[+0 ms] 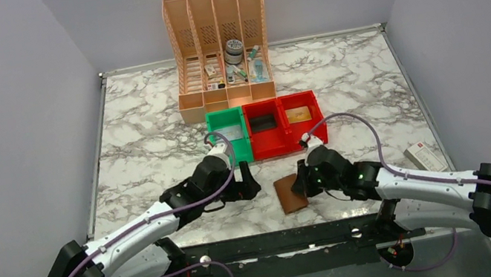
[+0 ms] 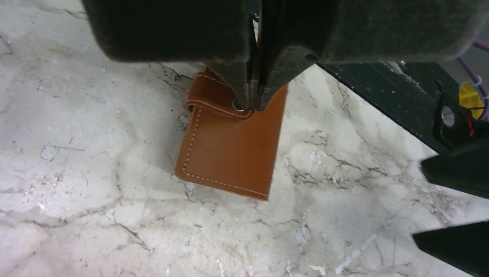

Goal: Take the credit cards out of the card holder

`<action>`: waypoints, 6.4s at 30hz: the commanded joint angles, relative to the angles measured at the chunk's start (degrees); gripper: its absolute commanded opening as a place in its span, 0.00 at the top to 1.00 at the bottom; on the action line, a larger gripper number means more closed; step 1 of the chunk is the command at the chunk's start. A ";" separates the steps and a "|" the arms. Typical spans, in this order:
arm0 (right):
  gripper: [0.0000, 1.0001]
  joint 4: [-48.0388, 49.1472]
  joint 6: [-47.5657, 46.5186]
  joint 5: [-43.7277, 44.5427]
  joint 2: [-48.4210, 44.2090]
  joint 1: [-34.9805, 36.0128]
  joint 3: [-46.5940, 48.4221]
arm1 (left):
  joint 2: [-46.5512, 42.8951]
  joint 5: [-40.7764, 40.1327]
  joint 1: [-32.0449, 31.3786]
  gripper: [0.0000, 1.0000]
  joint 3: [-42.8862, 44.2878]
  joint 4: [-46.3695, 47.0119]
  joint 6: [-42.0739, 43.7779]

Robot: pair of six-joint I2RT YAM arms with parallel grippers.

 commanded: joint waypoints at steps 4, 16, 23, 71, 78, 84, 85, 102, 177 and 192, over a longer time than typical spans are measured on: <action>0.84 -12.17 -0.71 3.14 2.25 -0.14 7.78 | 6.47 -7.08 -7.33 0.07 -1.62 12.92 -12.06; 0.71 -20.15 -2.52 5.10 9.83 -0.14 13.91 | 15.43 -7.57 -11.26 0.14 -3.73 25.37 -17.91; 0.65 -19.19 -5.52 1.42 11.14 -0.17 16.64 | 16.52 -8.35 -11.45 0.18 -4.51 26.94 -19.37; 0.99 -6.49 -3.23 -11.41 5.38 -11.40 3.76 | 37.07 -19.91 -18.68 0.63 6.19 9.61 -20.89; 0.99 -10.93 -3.17 -10.25 3.07 -12.90 4.37 | 39.54 -20.12 -18.69 0.66 7.00 7.49 -21.28; 0.87 -20.80 2.46 -0.22 0.31 -13.26 6.21 | 36.42 -20.61 -18.76 0.65 6.78 6.65 -20.56; 0.83 -23.11 3.57 0.72 -0.01 -13.24 7.24 | 35.73 -20.69 -18.75 0.64 6.93 6.57 -19.99; 0.77 -14.57 3.34 -6.23 4.54 -13.24 4.48 | 32.11 -18.83 -18.77 0.55 10.29 7.00 -12.11; 0.99 5.37 4.63 -23.04 4.08 -22.57 -9.11 | 4.05 1.68 -5.77 0.04 -1.74 11.42 -11.70; 0.99 2.62 4.75 -20.83 6.37 -22.56 -8.75 | 6.90 7.03 -5.74 0.10 -5.43 15.93 -15.20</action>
